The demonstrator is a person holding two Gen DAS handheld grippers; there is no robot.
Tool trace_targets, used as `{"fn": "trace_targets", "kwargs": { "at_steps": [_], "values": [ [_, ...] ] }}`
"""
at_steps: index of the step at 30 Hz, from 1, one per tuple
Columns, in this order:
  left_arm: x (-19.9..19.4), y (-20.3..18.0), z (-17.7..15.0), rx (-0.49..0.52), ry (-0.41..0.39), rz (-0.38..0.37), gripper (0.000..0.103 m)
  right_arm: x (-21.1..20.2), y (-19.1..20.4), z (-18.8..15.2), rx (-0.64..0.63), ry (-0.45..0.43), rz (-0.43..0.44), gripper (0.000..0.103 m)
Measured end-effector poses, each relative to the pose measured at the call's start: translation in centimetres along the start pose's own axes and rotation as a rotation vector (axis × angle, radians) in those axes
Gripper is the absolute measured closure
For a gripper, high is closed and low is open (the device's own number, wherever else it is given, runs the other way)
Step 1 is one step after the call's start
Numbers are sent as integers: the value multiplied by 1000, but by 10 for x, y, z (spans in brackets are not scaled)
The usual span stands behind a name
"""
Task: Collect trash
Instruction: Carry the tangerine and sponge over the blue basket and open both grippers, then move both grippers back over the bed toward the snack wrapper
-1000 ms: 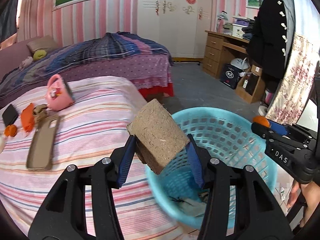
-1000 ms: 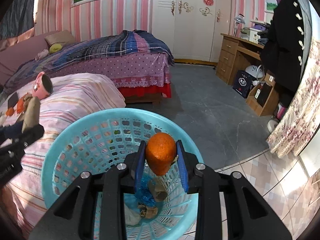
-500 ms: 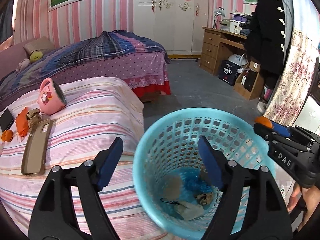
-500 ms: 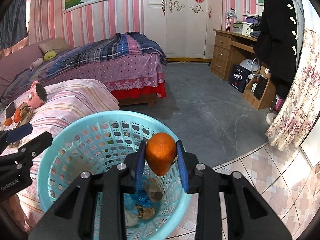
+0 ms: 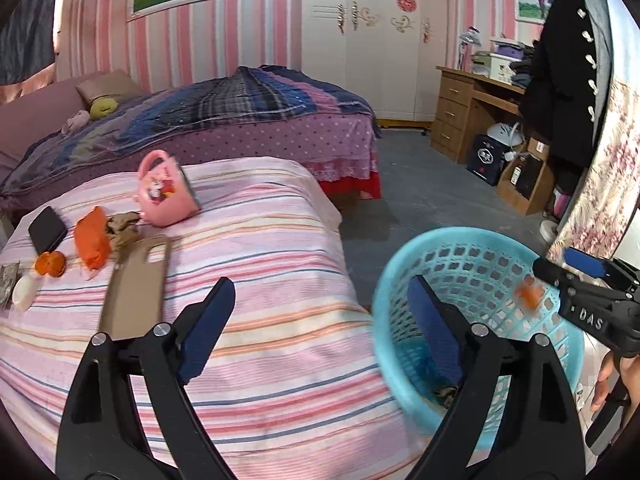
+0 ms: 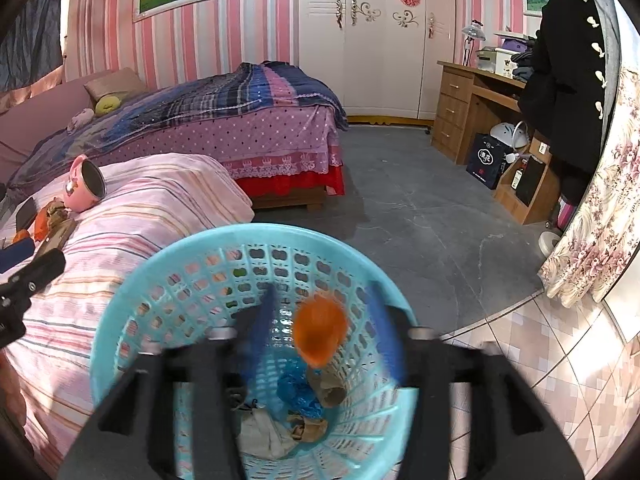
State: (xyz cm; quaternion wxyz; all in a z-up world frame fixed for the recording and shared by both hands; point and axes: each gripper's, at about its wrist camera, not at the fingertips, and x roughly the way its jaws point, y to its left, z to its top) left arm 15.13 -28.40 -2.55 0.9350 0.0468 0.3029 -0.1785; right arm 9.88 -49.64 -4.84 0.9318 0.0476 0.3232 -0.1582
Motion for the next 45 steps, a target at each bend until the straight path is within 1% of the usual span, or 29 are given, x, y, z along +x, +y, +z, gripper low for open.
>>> {"fn": "trace_targets", "kwargs": {
  "at_steps": [1,3,5,8,11,13,21,27,29,35,40,45],
  "values": [
    [-2,5,1,-3,-5,4,15,-1,3,0,-4,-5,-3,33],
    [-8,13,3,-1,-17,15,15,-1,10,2,-21,-7,-17,30],
    [-12,19,5,3,-27,27,12,-1,16,3,-33,-11,-30,20],
    [-21,31,6,-2,-41,38,10,-2,26,5,-45,-18,-52,15],
    [-28,47,7,-12,-52,58,9,-4,36,9,-39,-30,-44,11],
    [-33,61,7,-18,-57,79,8,-3,39,10,-40,-28,-38,10],
    [-41,117,1,-48,-46,160,6,-2,81,16,-80,-32,-10,10],
    [-47,163,-8,-112,-50,207,6,-5,115,19,-79,-40,65,10],
    [-46,180,-11,-126,-42,235,6,-5,125,20,-86,-44,80,10],
    [-53,224,-17,-174,-38,274,6,-8,170,18,-139,-51,122,10],
    [-57,257,-23,-212,-28,297,6,-10,199,16,-167,-60,140,10],
    [-63,283,-29,-220,-28,336,6,-13,225,14,-194,-74,148,10]
  ]
}}
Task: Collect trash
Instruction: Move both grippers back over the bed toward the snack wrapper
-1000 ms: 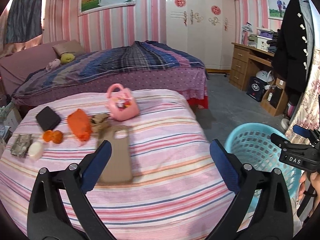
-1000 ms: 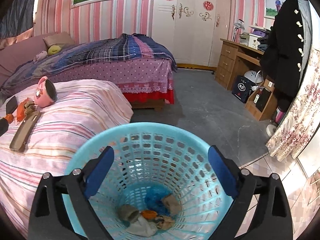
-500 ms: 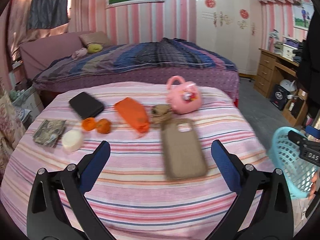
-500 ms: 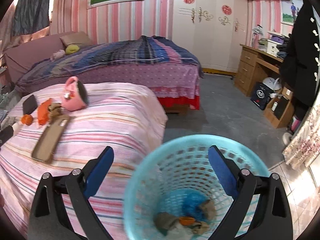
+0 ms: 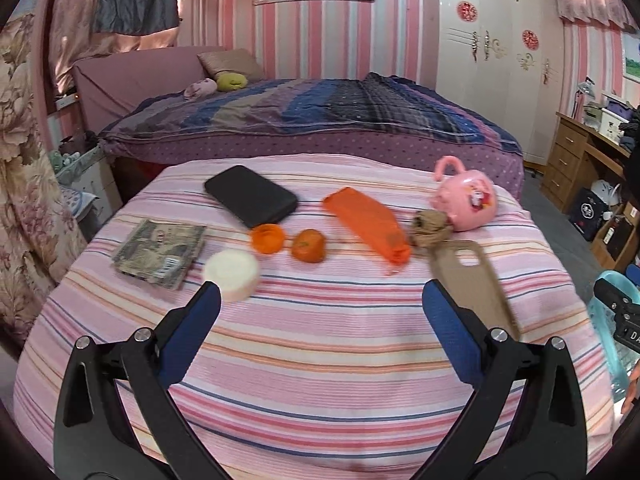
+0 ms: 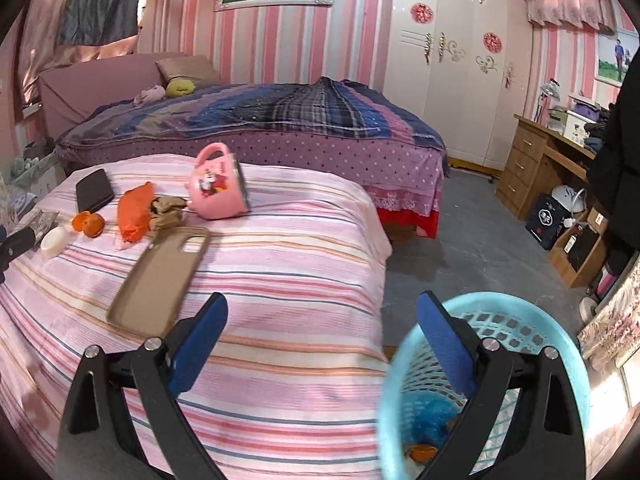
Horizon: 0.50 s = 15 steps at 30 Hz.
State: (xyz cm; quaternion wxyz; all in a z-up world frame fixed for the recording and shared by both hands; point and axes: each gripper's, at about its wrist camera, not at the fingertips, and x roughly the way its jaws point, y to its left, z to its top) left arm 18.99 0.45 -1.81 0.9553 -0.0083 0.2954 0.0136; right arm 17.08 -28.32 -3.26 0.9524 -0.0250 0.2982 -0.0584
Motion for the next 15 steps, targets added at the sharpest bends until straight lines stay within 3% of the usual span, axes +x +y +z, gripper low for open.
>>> {"fn": "trace_targets", "kwargs": {
  "at_steps": [7,15],
  "values": [
    [3,26,-2,-12,-4,31,6,2,28,-1,-4,7,52,8],
    [12,41,-5,39,13,79,6,7,46,-2,28,24,94,8]
  ]
}}
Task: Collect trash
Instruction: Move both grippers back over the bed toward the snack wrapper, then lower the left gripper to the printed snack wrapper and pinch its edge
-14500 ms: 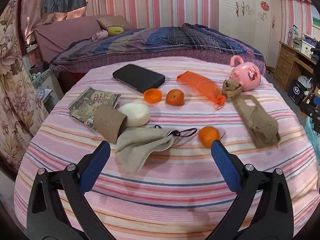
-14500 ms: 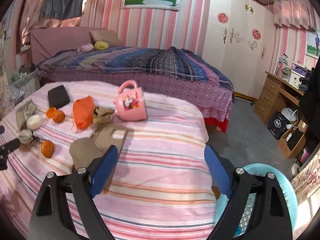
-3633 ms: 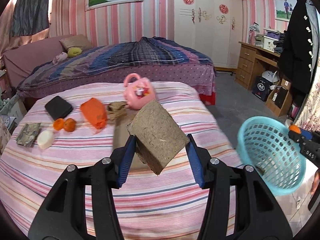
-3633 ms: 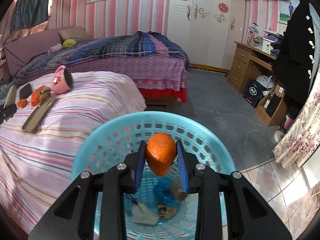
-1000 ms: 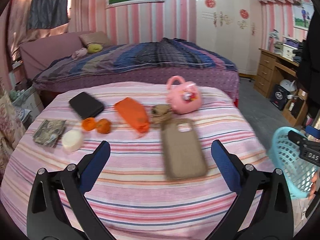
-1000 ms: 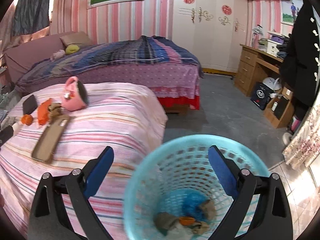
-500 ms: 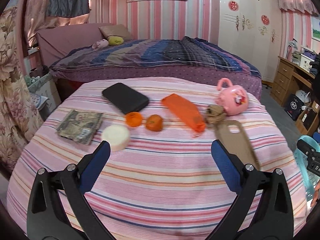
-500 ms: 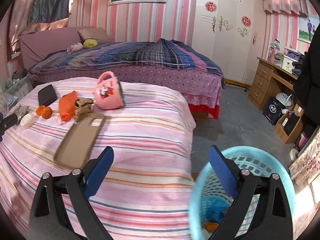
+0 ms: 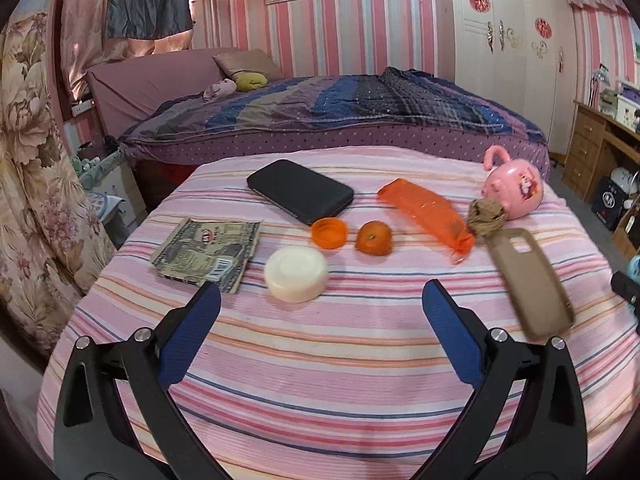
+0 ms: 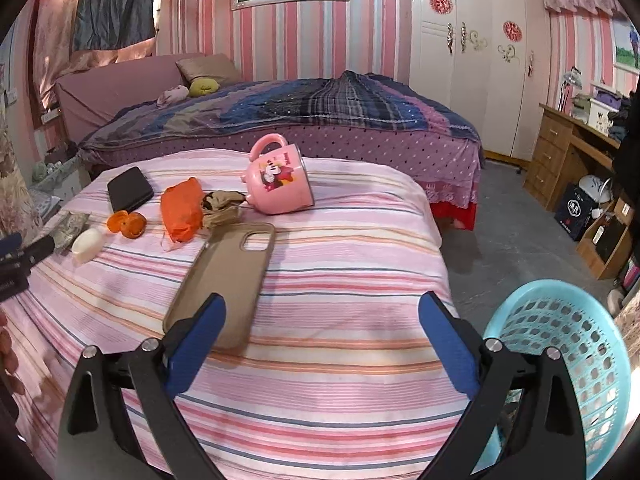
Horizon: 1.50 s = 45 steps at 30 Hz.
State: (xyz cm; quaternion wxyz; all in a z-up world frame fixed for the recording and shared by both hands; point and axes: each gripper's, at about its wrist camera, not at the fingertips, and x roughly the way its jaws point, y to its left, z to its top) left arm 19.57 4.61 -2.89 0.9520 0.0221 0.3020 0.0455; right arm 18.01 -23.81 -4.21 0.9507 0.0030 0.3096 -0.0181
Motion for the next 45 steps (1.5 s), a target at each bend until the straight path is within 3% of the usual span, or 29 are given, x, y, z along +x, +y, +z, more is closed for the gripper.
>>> {"fn": "trace_targets", "kwargs": {
  "at_steps": [6,11,16,21,28,34,39,45],
  "values": [
    [6,15,-2,2,0,18,6,5,14,-2,-36,7,-16,8],
    [15,29,2,-24,54,-49,6,9,24,-4,-70,17,-24,8],
    [26,50,4,-64,80,-60,5,13,33,-6,-111,25,-43,8],
    [41,75,3,-96,120,-39,5,17,41,-8,-112,42,-28,6],
    [75,117,-5,-142,221,47,5,20,49,-8,-102,53,20,6],
    [100,136,-10,-205,296,37,5,22,47,-9,-70,66,17,6],
    [101,127,-3,-157,254,80,5,26,42,-8,-52,77,5,6],
    [108,95,3,3,248,137,5,29,33,-8,-19,89,13,6]
  ]
}}
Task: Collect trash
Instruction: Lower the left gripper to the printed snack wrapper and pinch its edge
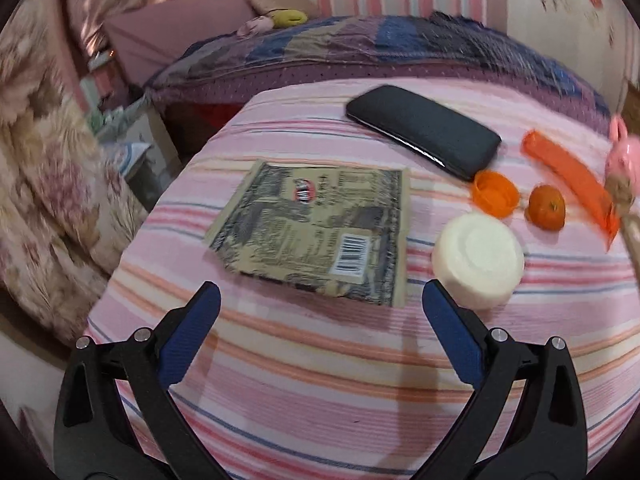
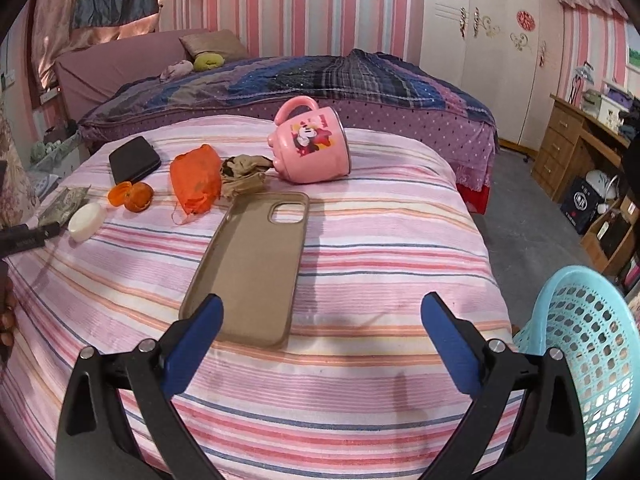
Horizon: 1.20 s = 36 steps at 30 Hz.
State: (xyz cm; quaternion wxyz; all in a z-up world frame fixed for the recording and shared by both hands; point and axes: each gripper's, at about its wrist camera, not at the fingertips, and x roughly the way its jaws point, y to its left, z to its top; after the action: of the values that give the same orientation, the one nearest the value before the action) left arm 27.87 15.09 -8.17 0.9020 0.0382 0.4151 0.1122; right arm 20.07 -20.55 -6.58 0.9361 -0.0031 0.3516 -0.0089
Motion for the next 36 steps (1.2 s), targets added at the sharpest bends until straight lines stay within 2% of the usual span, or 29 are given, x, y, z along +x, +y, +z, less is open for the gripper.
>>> {"fn": "trace_targets", "kwargs": {
  "at_steps": [3,4,5,6,8,9,10,11,14,17,19,22,24,25,26,27,28,29,31,32,36],
  "values": [
    [4,-10,2,47,19,24,6,2,-2,0,16,7,12,6],
    [5,-12,2,54,21,18,9,3,-3,0,19,10,17,6],
    [6,-11,2,54,23,-2,18,4,-3,0,21,13,20,6],
    [6,-11,2,53,25,-25,23,4,-2,-1,22,14,22,6],
    [6,-10,2,47,24,-68,39,5,-1,-2,18,21,34,6],
    [6,-9,1,47,24,-89,44,6,0,-2,16,22,36,6],
    [5,-9,1,51,22,-120,53,6,1,-2,9,24,38,6],
    [5,-10,0,54,20,-129,64,6,2,-3,8,23,39,6],
    [3,-9,-1,45,18,-149,84,4,3,-2,9,11,47,6],
    [5,1,-1,-11,28,-180,99,3,5,-2,4,2,54,6],
    [7,10,-1,-64,41,-217,101,2,9,-2,-10,-3,49,6],
    [8,19,-2,-107,52,-253,101,1,12,-2,-18,-6,47,6],
    [6,22,-2,-104,48,-231,99,1,14,-1,-19,-9,54,6],
    [5,27,-1,-114,43,-213,85,1,15,0,-20,-10,57,6],
    [4,32,-1,-139,39,-214,60,1,17,1,-27,-11,60,6],
    [3,38,0,-166,34,-220,47,2,19,2,-34,-10,62,6],
    [3,47,1,-203,21,-204,29,2,20,3,-38,-9,62,6],
    [4,51,4,-210,11,-180,23,2,22,5,-47,-7,64,6],
    [11,61,13,-191,-2,-96,22,4,25,9,-60,-6,64,6],
    [14,66,17,-184,-5,-79,21,5,27,13,-66,-9,60,6],
    [39,80,37,-184,9,-95,20,15,32,23,-68,-11,54,6]
  ]
}}
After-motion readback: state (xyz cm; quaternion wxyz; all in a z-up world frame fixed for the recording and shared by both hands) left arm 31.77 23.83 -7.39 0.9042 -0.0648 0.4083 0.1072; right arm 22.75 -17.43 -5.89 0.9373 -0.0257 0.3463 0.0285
